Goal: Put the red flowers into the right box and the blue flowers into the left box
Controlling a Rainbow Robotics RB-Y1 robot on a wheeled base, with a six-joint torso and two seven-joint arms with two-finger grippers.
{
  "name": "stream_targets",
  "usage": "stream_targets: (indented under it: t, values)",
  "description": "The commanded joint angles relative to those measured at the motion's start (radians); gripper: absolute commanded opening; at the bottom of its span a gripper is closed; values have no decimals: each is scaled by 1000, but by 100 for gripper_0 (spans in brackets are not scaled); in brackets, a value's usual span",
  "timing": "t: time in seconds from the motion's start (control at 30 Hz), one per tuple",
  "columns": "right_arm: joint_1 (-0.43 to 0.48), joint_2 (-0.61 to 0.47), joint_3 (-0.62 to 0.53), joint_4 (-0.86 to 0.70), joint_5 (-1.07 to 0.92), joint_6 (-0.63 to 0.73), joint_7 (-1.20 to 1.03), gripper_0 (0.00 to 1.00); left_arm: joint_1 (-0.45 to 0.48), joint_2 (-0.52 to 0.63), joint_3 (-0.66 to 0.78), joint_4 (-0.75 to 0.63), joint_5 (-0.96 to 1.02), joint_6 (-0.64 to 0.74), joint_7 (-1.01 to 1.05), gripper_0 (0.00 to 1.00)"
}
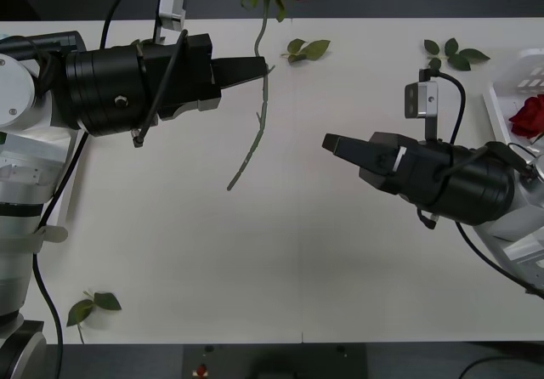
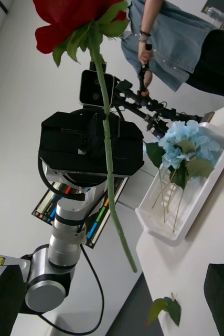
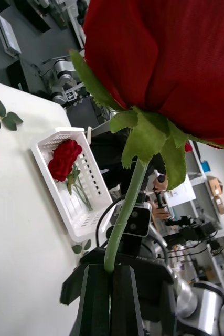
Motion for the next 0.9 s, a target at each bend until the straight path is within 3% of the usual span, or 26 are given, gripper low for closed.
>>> stream_targets:
  t: [0.03, 0.57, 0.9]
  values:
    - [-7, 55, -19, -30, 59, -5, 40, 100, 8, 3, 7, -31, -3, -16, 84, 0]
    - [-24, 261, 1, -69, 268, -79, 66, 100, 9, 6, -10, -31, -31, -16, 121, 0]
    - [-48, 321, 102, -69, 277, -195, 83, 100, 9, 6, -10, -31, -31, -16, 121, 0]
